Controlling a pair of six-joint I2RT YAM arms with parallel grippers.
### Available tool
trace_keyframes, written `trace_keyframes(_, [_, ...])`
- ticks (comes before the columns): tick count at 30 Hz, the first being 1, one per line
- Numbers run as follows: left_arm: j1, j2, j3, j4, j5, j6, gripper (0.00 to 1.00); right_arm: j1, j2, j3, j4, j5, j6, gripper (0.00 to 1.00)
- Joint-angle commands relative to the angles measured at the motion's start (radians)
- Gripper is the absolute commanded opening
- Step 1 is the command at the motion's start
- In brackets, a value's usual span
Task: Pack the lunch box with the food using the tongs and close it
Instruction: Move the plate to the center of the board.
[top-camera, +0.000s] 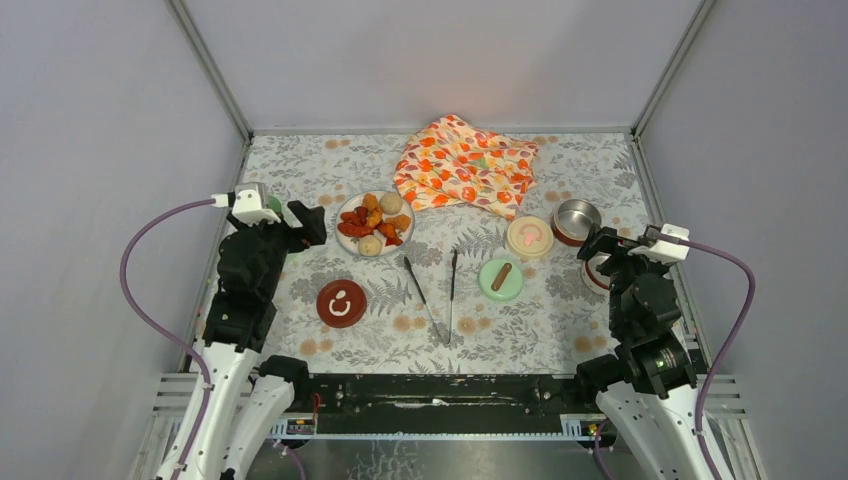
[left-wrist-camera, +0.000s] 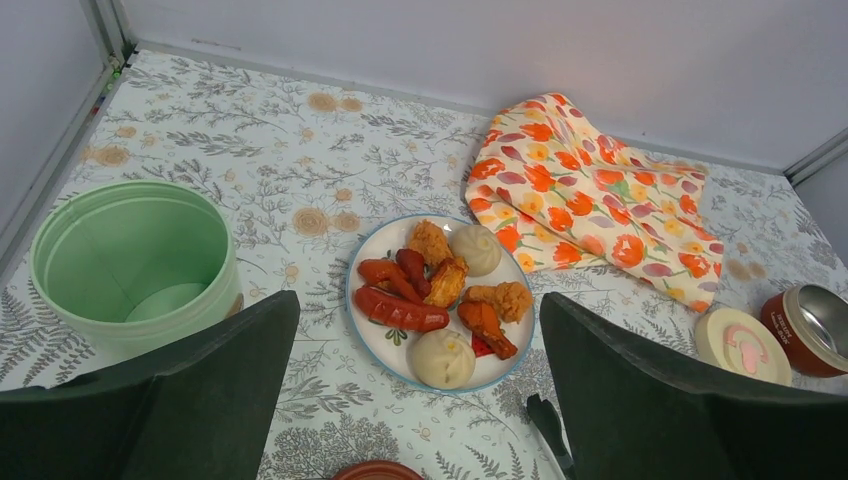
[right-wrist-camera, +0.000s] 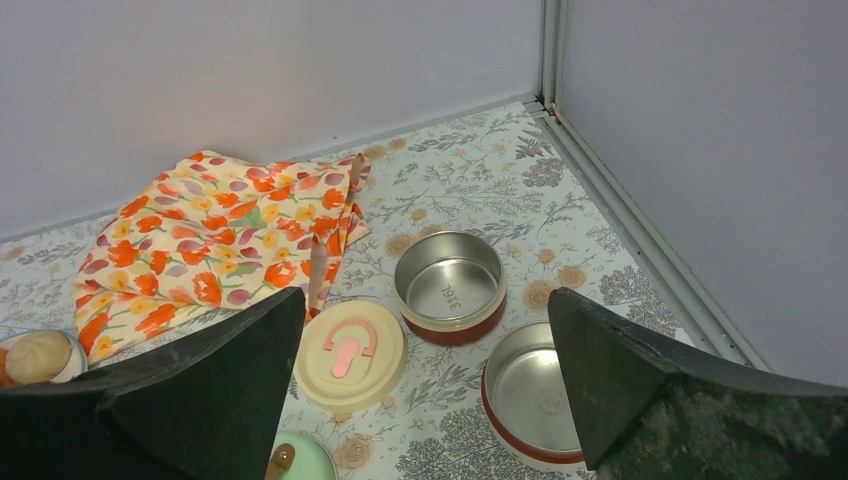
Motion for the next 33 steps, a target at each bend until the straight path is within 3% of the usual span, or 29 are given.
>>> trace_keyframes(1, [0.009, -0.013, 0.013, 0.070, 0.020, 0.006, 0.99, 0.009, -0.007, -0.001, 0.067, 0.031, -0.006, 1.00])
trace_keyframes(13, [0.009, 0.119, 0.097, 0.020, 0.085, 0.008, 0.99, 0.008, -0.030, -0.001, 0.061, 0.012, 0.007, 1.00])
trace_keyframes(23, [0.009, 0.552, 0.353, -0.148, 0.228, -0.015, 0.98, 0.009, -0.053, 0.001, 0.055, -0.039, 0.016, 1.00])
trace_keyframes(33, [0.078, 0.994, 0.549, -0.128, 0.375, -0.108, 0.99, 0.009, -0.102, -0.009, 0.057, -0.082, 0.025, 1.00])
